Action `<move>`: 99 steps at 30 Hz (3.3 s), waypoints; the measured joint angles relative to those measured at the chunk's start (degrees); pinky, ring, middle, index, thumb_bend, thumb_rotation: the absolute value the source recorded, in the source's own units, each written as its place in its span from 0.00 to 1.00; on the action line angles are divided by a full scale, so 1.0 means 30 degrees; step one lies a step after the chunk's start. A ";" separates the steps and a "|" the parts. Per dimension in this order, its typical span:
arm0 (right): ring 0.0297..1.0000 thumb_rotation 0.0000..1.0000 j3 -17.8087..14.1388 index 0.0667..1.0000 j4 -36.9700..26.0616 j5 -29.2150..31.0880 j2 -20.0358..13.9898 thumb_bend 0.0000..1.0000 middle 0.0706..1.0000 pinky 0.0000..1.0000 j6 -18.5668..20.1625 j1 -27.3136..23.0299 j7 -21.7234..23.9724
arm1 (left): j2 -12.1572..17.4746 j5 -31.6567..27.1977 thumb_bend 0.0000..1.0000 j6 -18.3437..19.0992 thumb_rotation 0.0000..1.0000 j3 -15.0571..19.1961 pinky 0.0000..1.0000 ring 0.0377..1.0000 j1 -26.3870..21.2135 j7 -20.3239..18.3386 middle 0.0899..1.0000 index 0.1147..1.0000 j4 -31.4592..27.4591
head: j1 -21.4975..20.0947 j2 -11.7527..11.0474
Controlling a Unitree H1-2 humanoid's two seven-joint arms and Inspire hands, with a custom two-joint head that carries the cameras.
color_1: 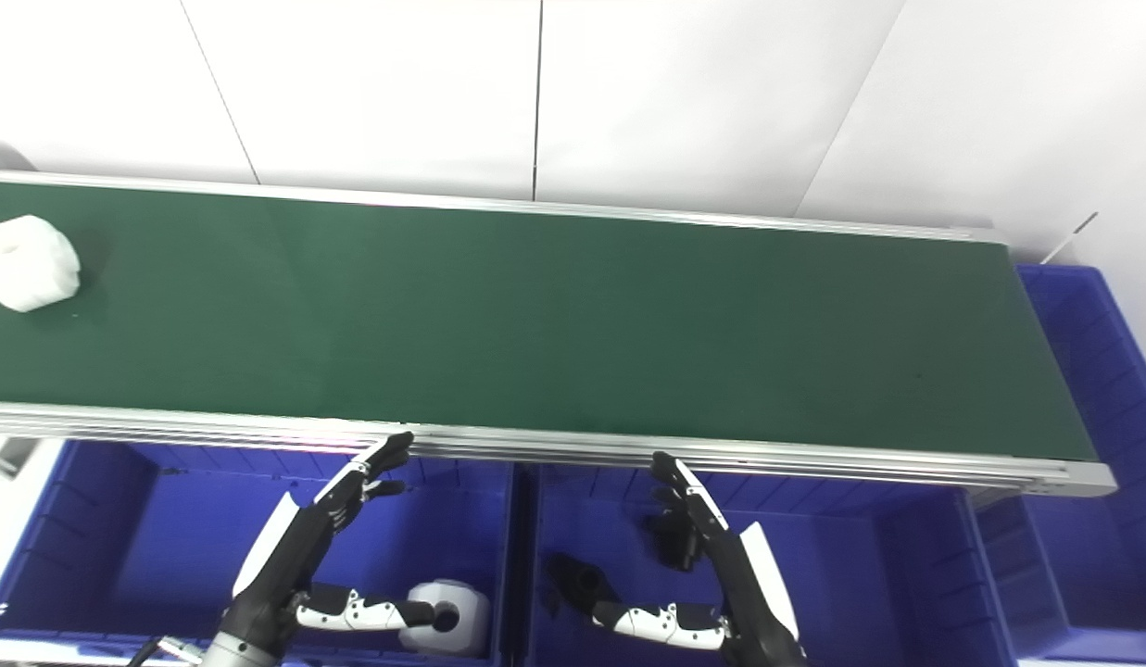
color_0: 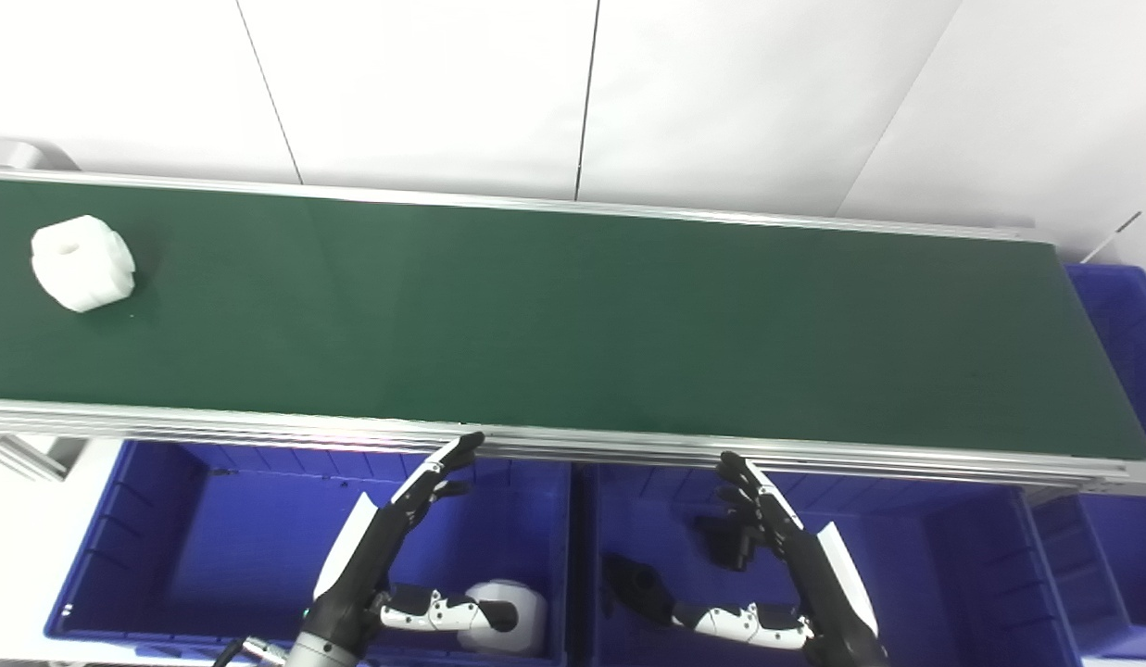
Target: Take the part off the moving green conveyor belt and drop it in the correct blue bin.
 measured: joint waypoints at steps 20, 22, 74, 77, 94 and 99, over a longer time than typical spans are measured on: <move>0.83 0.25 0.0038 0.91 -0.0056 -0.0638 0.0102 0.85 0.86 0.78 0.0032 0.0108 -0.0255 | 0.0083 0.0373 0.82 0.0129 0.24 0.0788 0.79 0.88 -0.0689 -0.0888 0.91 0.88 0.0527 | -0.0440 0.0263; 0.83 0.25 0.0051 0.91 -0.0084 -0.0632 0.0146 0.85 0.86 0.79 0.0033 0.0104 -0.0255 | 0.0076 0.0372 0.81 0.0139 0.24 0.0825 0.79 0.88 -0.0656 -0.0946 0.91 0.88 0.0513 | -0.0411 0.0322; 0.85 0.27 -0.0190 0.91 0.0422 -0.0073 -0.0482 0.84 0.88 0.79 0.0125 0.0244 -0.0113 | -0.0385 0.0247 0.81 0.0006 0.22 0.0398 0.79 0.87 -0.0500 -0.1005 0.90 0.87 0.1139 | 0.4066 -0.1958; 0.84 0.26 -0.0342 0.91 0.1374 0.0078 -0.0700 0.83 0.88 0.78 -0.0652 0.0185 -0.0298 | -0.0411 0.0521 0.83 0.0001 0.22 -0.0029 0.78 0.86 -0.0507 -0.0347 0.89 0.86 0.1432 | 0.4248 -0.2342; 0.81 0.25 -0.0102 0.89 0.2907 -0.0457 -0.0490 0.88 0.85 0.74 -0.1626 -0.0101 -0.0878 | 0.0572 0.0802 0.86 -0.0028 0.19 -0.1742 0.74 0.84 -0.0946 0.2038 0.88 0.85 0.2650 | 0.3281 -0.4658; 0.80 0.24 -0.0039 0.89 0.3322 -0.0461 -0.0395 0.88 0.85 0.72 -0.1967 -0.0355 -0.1015 | 0.0804 0.0800 0.87 -0.0030 0.19 -0.2311 0.73 0.84 -0.1295 0.2599 0.87 0.84 0.2914 | 0.3105 -0.4951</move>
